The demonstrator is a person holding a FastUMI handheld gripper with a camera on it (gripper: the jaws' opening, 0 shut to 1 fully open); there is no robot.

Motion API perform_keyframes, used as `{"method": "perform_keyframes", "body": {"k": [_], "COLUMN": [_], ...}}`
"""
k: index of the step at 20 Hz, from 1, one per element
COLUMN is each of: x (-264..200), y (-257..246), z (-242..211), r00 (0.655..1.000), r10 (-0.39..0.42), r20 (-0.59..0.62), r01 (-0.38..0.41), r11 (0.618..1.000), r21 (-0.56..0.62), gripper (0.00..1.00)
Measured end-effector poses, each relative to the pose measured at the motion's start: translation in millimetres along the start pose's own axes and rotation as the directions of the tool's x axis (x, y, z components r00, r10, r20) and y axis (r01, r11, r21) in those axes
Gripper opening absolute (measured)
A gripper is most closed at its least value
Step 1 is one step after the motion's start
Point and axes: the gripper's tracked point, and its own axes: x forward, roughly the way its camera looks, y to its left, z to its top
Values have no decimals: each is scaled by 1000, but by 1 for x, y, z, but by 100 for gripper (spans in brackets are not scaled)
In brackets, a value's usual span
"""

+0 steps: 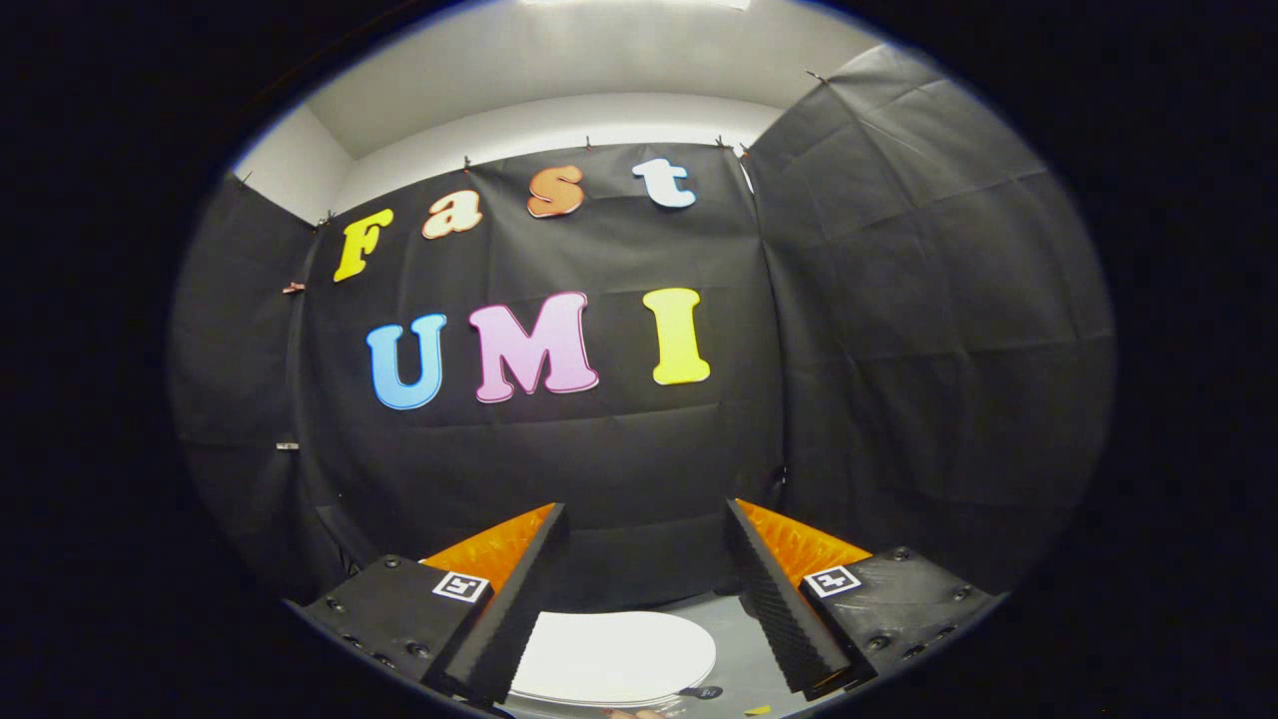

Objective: Open the toilet lid.

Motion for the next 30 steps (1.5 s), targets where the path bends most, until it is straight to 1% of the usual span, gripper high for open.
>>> {"method": "perform_keyframes", "body": {"k": [4, 8, 11, 14, 16, 19, 21, 23, 25, 28, 30], "x": [21, 39, 47, 53, 58, 58, 50, 45, 44, 42, 39], "y": [-49, -93, -117, -138, -150, -167, -169, -167, -168, -167, -164], "z": [-58, -130, -182, -241, -277, -329, -364, -390, -409, -437, -459], "r00": [992, 968, 941, 906, 886, 852, 818, 797, 783, 765, 750], "r10": [-70, -118, -124, -115, -99, -65, -52, -28, 9, 57, 86], "r20": [-101, -222, -315, -408, -454, -519, -573, -604, -622, -641, -656], "r01": [79, 162, 212, 269, 308, 379, 433, 463, 482, 521, 545], "r11": [993, 967, 941, 900, 856, 761, 710, 671, 623, 531, 481], "r21": [93, 195, 264, 344, 416, 527, 555, 580, 616, 669, 687], "gripper": [99, 99, 99, 99, 99, 99, 98, 98, 98, 98, 98]}}
